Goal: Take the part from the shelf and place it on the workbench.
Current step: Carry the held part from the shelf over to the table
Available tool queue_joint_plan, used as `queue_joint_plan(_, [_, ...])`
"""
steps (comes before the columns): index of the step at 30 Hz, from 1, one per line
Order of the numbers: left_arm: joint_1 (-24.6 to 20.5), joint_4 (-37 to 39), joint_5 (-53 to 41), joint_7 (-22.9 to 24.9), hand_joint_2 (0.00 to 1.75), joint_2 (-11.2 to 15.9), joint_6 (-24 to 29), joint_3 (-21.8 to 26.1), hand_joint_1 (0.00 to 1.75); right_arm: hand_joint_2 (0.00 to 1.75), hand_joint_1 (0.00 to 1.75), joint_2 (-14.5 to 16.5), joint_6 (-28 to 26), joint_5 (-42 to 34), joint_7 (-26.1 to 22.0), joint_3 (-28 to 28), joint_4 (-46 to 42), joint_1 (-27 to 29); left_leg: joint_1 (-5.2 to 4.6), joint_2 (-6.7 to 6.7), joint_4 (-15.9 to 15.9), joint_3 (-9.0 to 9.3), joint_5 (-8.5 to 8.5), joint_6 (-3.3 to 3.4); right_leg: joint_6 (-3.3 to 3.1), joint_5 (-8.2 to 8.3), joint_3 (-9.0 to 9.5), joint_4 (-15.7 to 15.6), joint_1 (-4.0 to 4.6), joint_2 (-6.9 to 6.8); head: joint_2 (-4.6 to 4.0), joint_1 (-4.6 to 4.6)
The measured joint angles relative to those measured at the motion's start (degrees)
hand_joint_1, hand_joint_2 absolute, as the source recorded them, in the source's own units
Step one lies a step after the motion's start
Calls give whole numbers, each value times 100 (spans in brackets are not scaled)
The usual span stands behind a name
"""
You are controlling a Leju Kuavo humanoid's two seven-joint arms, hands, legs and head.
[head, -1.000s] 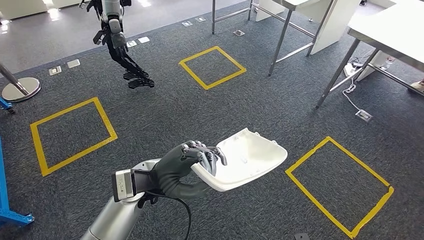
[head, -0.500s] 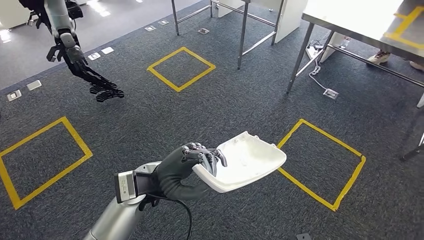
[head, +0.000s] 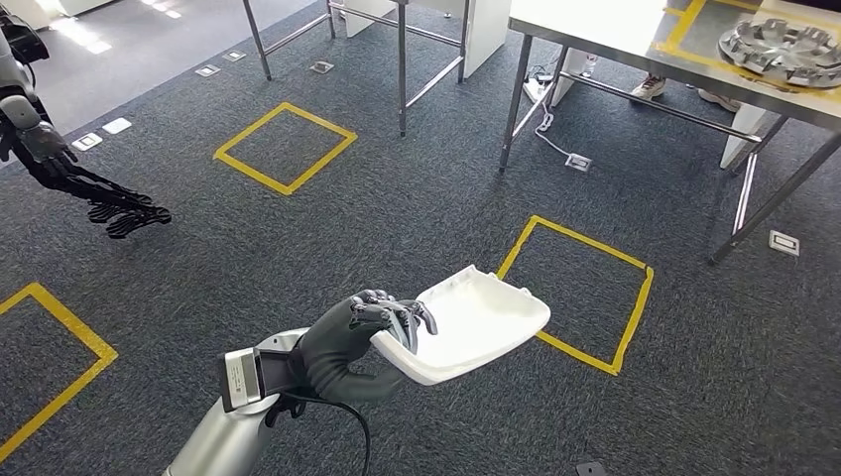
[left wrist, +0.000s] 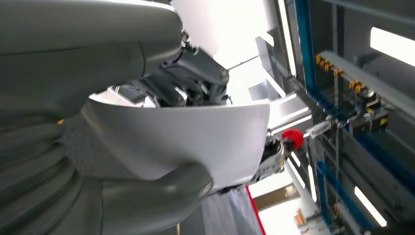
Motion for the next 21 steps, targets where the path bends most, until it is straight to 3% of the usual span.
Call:
queue_joint_plan(2, [-2,-4,2,1,175,-7,-2,1,175,175,0,2,-14,8,9,0,0,-38,-5,150,-17,0,3,47,33,-358,-314,657,19,-332,0,40])
queue_joint_plan(4, [3,3,-4,3,175,-2,-5,2,175,175,0,2,-25,17,23,0,0,-60,-15,307,-15,-4,-9,59,59,-614,-626,1322,13,-410,0,50])
queue_joint_plan(5, [3,8,-11,4,175,-1,-9,2,175,175,0,1,-32,26,37,0,0,-60,-16,382,-13,-4,-15,59,65,-598,-655,1402,12,-424,0,53])
queue_joint_plan(6, [1,11,-19,4,175,-3,-16,2,175,175,0,-2,-42,35,53,0,0,-59,-17,452,-9,-1,-22,53,65,-480,-559,1242,11,-446,0,55])
queue_joint_plan(8, [-13,12,-29,4,175,-14,-32,2,175,175,0,-13,-63,46,75,0,-1,-67,-24,571,8,8,-47,24,39,-143,-118,443,21,-604,0,61])
queue_joint_plan(10, [-38,14,-31,4,175,-28,-40,2,175,175,0,-20,-76,44,74,0,-1,-83,-51,657,28,21,-81,-34,-29,25,190,-133,51,-749,0,59])
queue_joint_plan(11, [-48,16,-35,4,175,-37,-42,0,175,175,0,-21,-84,43,66,0,-1,-85,-60,691,26,32,-98,-68,-71,23,225,-218,68,-768,0,56])
queue_joint_plan(13, [-63,23,-47,4,175,-61,-45,-2,175,175,0,-22,-116,45,37,0,-1,-68,-59,732,12,58,-120,-137,-143,22,228,-229,66,-677,0,50])
queue_joint_plan(15, [-76,27,-58,3,175,-85,-46,-6,175,175,0,-22,-167,58,9,1,-1,-48,-46,538,173,13,-222,-199,-213,16,272,-260,30,-610,0,40])
queue_joint_plan(16, [-78,33,-62,2,175,-87,-46,-8,175,175,0,-22,-185,68,1,2,-1,-49,-37,384,420,-96,-347,-224,-248,7,301,-272,11,-580,0,23])
queue_joint_plan(17, [-74,44,-64,1,175,-83,-46,-10,175,175,0,-22,-198,78,-4,3,-1,-54,-28,244,773,-264,-510,-236,-274,-12,321,-271,13,-550,0,8])
queue_joint_plan(19, [-59,77,-73,3,175,-65,-46,-12,175,175,0,-22,-210,88,-8,4,-1,-58,-20,151,1503,-675,-766,-250,-298,-51,357,-266,20,-476,0,-17])
queue_joint_plan(20, [-53,93,-78,3,175,-58,-46,-13,175,175,0,-22,-214,89,-7,4,-1,-52,-18,145,1663,-797,-753,-250,-296,-71,382,-262,23,-438,0,-21])
queue_joint_plan(21, [-50,106,-82,4,175,-52,-47,-15,175,175,0,-22,-216,89,-6,4,-1,-45,-17,143,1606,-815,-623,-242,-286,-93,415,-259,24,-399,0,-28])
